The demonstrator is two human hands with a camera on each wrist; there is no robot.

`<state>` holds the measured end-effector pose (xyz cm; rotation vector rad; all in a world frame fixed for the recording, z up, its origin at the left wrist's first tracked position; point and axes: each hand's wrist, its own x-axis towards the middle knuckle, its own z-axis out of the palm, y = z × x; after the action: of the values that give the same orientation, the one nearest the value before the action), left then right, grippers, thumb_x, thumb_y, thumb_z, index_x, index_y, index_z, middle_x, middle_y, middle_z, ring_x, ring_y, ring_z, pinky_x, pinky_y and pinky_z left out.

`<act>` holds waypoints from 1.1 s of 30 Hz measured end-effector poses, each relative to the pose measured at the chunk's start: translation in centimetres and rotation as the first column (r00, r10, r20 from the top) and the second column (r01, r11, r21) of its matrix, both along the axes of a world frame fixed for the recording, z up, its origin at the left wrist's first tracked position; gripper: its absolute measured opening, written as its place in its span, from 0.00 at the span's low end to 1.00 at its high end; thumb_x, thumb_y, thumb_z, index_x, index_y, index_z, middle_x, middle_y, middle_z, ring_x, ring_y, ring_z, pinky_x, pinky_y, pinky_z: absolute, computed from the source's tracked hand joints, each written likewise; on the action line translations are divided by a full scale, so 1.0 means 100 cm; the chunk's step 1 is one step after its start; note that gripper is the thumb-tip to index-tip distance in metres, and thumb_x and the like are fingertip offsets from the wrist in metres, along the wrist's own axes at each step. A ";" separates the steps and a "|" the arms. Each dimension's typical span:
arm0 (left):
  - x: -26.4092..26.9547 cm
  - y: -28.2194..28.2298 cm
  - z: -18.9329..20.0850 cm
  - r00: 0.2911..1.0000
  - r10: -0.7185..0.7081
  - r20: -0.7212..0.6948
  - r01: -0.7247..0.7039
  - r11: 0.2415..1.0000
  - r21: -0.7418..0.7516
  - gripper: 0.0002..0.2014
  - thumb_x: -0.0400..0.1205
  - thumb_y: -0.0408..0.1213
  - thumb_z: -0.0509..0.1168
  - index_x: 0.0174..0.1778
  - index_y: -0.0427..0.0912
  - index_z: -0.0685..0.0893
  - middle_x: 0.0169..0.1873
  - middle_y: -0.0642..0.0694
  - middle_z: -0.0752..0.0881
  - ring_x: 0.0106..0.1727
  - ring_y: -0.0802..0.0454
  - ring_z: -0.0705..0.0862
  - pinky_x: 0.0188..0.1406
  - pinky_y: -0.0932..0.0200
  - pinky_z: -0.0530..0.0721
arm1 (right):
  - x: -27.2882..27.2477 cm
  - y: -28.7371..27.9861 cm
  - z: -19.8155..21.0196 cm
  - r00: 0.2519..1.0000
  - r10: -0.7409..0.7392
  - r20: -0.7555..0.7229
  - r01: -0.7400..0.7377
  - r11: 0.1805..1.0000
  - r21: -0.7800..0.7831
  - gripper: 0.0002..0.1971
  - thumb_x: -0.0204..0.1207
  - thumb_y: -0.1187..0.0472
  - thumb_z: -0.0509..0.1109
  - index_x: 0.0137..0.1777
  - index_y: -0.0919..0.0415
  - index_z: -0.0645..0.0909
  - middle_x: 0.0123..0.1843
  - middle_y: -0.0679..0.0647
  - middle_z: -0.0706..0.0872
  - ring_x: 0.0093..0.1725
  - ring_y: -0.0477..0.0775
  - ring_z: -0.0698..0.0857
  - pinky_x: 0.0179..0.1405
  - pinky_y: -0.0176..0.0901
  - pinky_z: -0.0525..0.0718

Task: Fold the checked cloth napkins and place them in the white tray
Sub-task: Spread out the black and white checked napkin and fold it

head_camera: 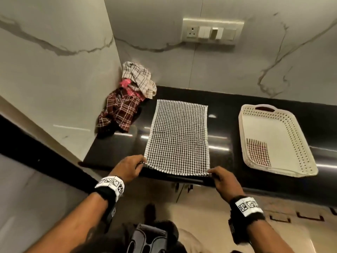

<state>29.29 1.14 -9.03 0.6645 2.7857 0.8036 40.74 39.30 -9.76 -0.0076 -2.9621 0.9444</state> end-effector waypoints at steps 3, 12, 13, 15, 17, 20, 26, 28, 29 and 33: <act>0.002 -0.009 -0.001 0.993 0.015 0.118 -0.015 1.000 -0.005 0.07 0.80 0.37 0.72 0.50 0.56 0.87 0.42 0.56 0.91 0.43 0.58 0.88 0.49 0.54 0.86 | 0.010 -0.003 0.004 0.992 -0.011 0.127 0.015 0.999 -0.029 0.12 0.76 0.70 0.74 0.55 0.56 0.90 0.52 0.50 0.92 0.52 0.50 0.89 0.57 0.37 0.81; -0.007 -0.015 0.052 0.882 -0.060 0.468 0.010 0.994 0.109 0.05 0.83 0.36 0.70 0.45 0.50 0.89 0.37 0.53 0.91 0.39 0.56 0.89 0.41 0.59 0.85 | -0.001 0.013 0.074 0.873 0.196 0.446 0.093 0.833 -0.546 0.04 0.78 0.69 0.74 0.50 0.67 0.89 0.44 0.64 0.91 0.40 0.50 0.88 0.42 0.40 0.87; -0.017 -0.010 0.059 0.880 -0.072 0.469 0.008 0.991 0.137 0.05 0.84 0.35 0.69 0.45 0.48 0.89 0.37 0.51 0.91 0.39 0.54 0.89 0.41 0.58 0.86 | -0.011 0.016 0.078 0.883 0.173 0.436 0.130 0.802 -0.583 0.05 0.79 0.70 0.73 0.52 0.70 0.88 0.45 0.67 0.91 0.41 0.52 0.88 0.42 0.41 0.88; -0.047 0.002 0.069 0.916 -0.069 0.396 -0.002 0.984 0.176 0.05 0.84 0.34 0.69 0.46 0.47 0.89 0.40 0.50 0.91 0.42 0.55 0.89 0.46 0.55 0.85 | -0.039 0.023 0.083 0.924 0.051 0.379 0.201 0.778 -0.595 0.06 0.80 0.69 0.71 0.53 0.70 0.87 0.46 0.67 0.90 0.43 0.56 0.89 0.43 0.45 0.90; -0.089 0.018 0.070 0.950 -0.023 0.311 -0.051 0.972 0.228 0.04 0.84 0.33 0.69 0.46 0.44 0.89 0.40 0.48 0.91 0.43 0.55 0.88 0.50 0.53 0.84 | -0.079 0.032 0.081 0.955 -0.116 0.273 0.252 0.803 -0.540 0.04 0.81 0.68 0.71 0.50 0.64 0.88 0.46 0.62 0.92 0.44 0.55 0.90 0.46 0.48 0.90; -0.153 0.049 0.061 0.973 0.066 0.223 -0.108 0.977 0.183 0.05 0.84 0.35 0.69 0.45 0.41 0.88 0.40 0.49 0.90 0.43 0.52 0.87 0.50 0.53 0.83 | -0.145 0.043 0.065 0.957 -0.242 0.158 0.288 0.851 -0.439 0.05 0.79 0.67 0.73 0.47 0.57 0.88 0.46 0.57 0.91 0.44 0.51 0.88 0.47 0.45 0.88; -0.252 0.093 0.022 0.953 0.168 0.253 -0.199 0.975 0.102 0.06 0.83 0.38 0.69 0.42 0.43 0.88 0.37 0.51 0.89 0.41 0.51 0.89 0.48 0.49 0.89 | -0.243 0.053 0.027 0.887 -0.422 0.187 0.454 0.870 -0.193 0.04 0.78 0.63 0.72 0.45 0.53 0.87 0.44 0.49 0.89 0.47 0.51 0.88 0.49 0.43 0.84; -0.277 0.097 0.001 0.941 0.183 0.286 -0.206 0.977 0.053 0.06 0.82 0.39 0.71 0.39 0.47 0.88 0.38 0.47 0.91 0.42 0.46 0.91 0.48 0.43 0.91 | -0.263 0.054 0.012 0.858 -0.466 0.217 0.501 0.853 -0.146 0.04 0.78 0.64 0.72 0.45 0.56 0.87 0.44 0.52 0.89 0.47 0.52 0.87 0.48 0.38 0.78; -0.283 0.099 -0.008 0.938 0.190 0.288 -0.207 0.978 0.029 0.06 0.81 0.39 0.71 0.38 0.48 0.88 0.39 0.45 0.92 0.42 0.45 0.91 0.48 0.42 0.91 | -0.268 0.053 0.007 0.845 -0.485 0.227 0.519 0.846 -0.124 0.04 0.79 0.64 0.71 0.46 0.58 0.88 0.45 0.53 0.90 0.47 0.52 0.87 0.48 0.37 0.76; -0.293 0.108 -0.021 0.938 0.231 0.260 -0.232 0.972 -0.028 0.04 0.80 0.40 0.72 0.39 0.50 0.89 0.39 0.46 0.91 0.40 0.47 0.90 0.48 0.47 0.90 | -0.281 0.049 -0.007 0.801 -0.539 0.259 0.573 0.816 -0.074 0.06 0.80 0.65 0.70 0.48 0.62 0.89 0.46 0.55 0.89 0.44 0.51 0.83 0.47 0.36 0.75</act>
<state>-0.04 11.93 -11.14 0.2101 2.6470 0.8664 12.65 44.16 -10.50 -1.0023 -2.7709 1.1122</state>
